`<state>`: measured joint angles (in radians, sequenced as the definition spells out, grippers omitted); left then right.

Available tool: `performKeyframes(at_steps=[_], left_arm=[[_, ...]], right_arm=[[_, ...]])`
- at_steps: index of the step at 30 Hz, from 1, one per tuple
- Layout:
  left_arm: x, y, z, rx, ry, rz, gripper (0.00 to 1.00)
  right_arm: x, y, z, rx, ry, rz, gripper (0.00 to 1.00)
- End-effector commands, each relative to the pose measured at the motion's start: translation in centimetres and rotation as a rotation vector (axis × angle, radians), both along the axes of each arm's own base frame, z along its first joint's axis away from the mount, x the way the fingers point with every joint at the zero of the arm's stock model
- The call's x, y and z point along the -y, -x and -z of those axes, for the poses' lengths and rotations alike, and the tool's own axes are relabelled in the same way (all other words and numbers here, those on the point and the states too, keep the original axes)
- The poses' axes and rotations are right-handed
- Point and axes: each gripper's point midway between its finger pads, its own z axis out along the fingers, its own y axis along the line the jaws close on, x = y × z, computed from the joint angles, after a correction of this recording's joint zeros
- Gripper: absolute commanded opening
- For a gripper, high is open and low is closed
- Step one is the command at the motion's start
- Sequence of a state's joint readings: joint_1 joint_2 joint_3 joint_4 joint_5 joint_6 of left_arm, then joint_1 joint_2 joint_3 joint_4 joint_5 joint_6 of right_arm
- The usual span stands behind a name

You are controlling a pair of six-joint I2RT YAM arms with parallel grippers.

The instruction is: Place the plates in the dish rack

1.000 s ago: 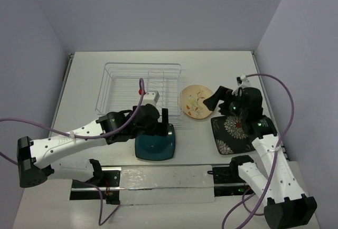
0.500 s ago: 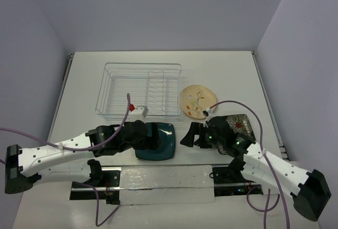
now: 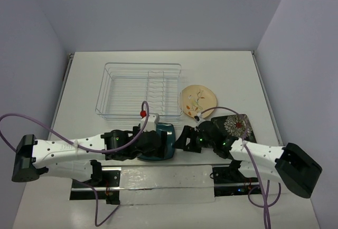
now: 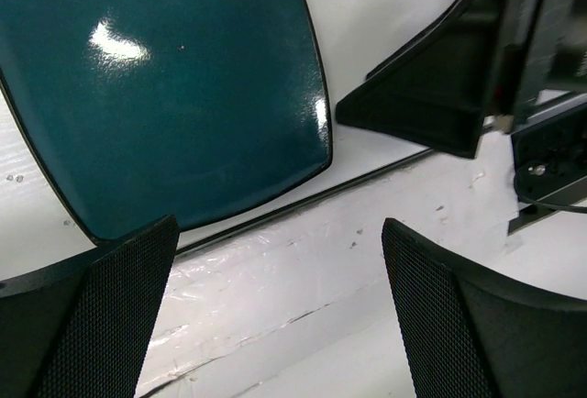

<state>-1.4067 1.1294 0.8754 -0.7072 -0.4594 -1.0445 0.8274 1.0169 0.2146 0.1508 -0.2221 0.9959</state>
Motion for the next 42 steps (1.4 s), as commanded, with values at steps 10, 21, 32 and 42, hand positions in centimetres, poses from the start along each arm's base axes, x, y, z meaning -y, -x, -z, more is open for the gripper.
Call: performKeyframes(at_steps=[10, 21, 32, 42], left_arm=[[-3.7, -1.0, -1.7, -0.019, 0.172, -0.277, 0.99], [-6.5, -1.0, -0.3, -0.063, 0.229, -0.415, 0.99], [-7.1, -1.0, -0.7, -0.06, 0.221, -0.428, 0.99], [-6.4, -1.2, -1.5, -0.042, 0.184, -0.402, 0.99]], right_arm=[[-5.3, 0.8, 0.8, -0.08, -0.202, -0.038, 0.73], [-5.0, 1.0, 1.9, -0.161, -0.334, 0.059, 0.57], [-6.0, 1.6, 2.0, -0.195, -0.45, 0.057, 0.34], [-3.9, 1.2, -2.2, 0.031, -0.493, 0.06, 0.0]])
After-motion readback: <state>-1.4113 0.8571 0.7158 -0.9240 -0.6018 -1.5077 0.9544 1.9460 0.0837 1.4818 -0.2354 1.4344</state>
